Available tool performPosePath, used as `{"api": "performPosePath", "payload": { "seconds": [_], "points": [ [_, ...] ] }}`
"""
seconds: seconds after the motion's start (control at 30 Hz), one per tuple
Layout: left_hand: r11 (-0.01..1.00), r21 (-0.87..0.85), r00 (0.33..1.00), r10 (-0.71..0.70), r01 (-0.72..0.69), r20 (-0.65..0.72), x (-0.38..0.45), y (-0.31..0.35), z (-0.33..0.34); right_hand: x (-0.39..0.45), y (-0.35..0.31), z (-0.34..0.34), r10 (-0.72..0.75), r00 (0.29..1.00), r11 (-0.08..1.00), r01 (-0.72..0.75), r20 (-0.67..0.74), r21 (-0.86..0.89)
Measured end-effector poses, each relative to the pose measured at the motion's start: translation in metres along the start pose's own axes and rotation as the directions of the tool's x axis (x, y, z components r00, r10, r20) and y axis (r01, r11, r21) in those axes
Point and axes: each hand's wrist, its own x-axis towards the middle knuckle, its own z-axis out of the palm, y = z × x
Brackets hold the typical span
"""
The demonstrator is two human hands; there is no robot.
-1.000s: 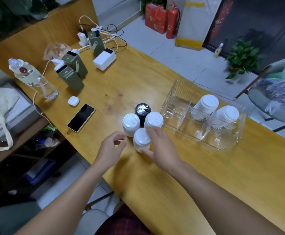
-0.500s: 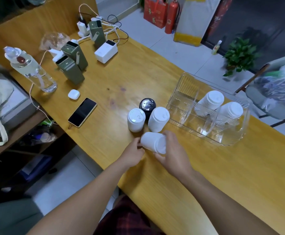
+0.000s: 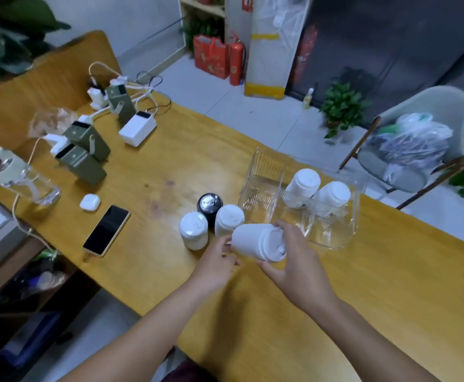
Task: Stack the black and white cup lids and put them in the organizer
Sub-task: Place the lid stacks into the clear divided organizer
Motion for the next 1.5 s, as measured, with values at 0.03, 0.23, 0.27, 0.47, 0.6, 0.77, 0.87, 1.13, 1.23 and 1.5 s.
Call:
{"api": "performPosePath", "payload": {
  "seconds": [0.03,0.23,0.27,0.47,0.6,0.77,0.87,1.13,1.23,1.5],
  "points": [
    [1.0,-0.026,1.0,0.008,-0.008,0.002,0.001,0.011,0.004,0.005,-0.002,-0.01,-0.005,1.0,1.0,0.005,-0.016,0.007],
    [0.992,-0.095,0.997,0.079,-0.078,0.007,0.038,0.092,0.012,0.063,-0.008,-0.065,-0.034,0.993,0.999,0.033,-0.111,-0.006],
    [0.991,-0.106,0.996,0.085,-0.084,0.004,0.045,0.103,0.011,0.072,-0.007,-0.07,-0.031,0.993,0.999,0.03,-0.113,-0.013],
    [0.986,-0.147,0.996,0.082,-0.075,0.041,0.105,0.139,0.013,0.137,0.006,-0.079,-0.005,0.993,0.999,0.001,-0.122,-0.037],
    [0.981,-0.185,0.996,0.063,-0.05,0.066,0.133,0.147,0.019,0.182,0.024,-0.073,0.027,0.995,0.999,-0.03,-0.092,-0.035],
    [0.979,-0.201,0.997,-0.01,0.025,0.077,0.16,0.151,0.031,0.22,0.041,-0.063,0.074,0.996,0.995,-0.077,-0.045,-0.065],
    [0.983,-0.17,0.994,-0.046,0.062,0.095,0.172,0.149,0.037,0.232,0.051,-0.055,0.091,0.995,0.992,-0.094,-0.031,-0.081],
    [0.998,0.062,0.989,0.012,-0.021,0.15,0.176,0.165,0.033,0.254,0.063,-0.041,0.114,0.993,0.988,-0.116,-0.028,-0.106],
    [0.997,0.072,0.993,-0.017,0.008,0.117,0.188,0.165,0.032,0.264,0.059,-0.034,0.122,0.992,0.982,-0.122,-0.005,-0.147],
    [0.981,0.184,0.982,-0.093,0.062,0.165,0.2,0.164,0.026,0.269,0.068,-0.011,0.115,0.993,0.982,-0.115,-0.009,-0.153]
  ]
}}
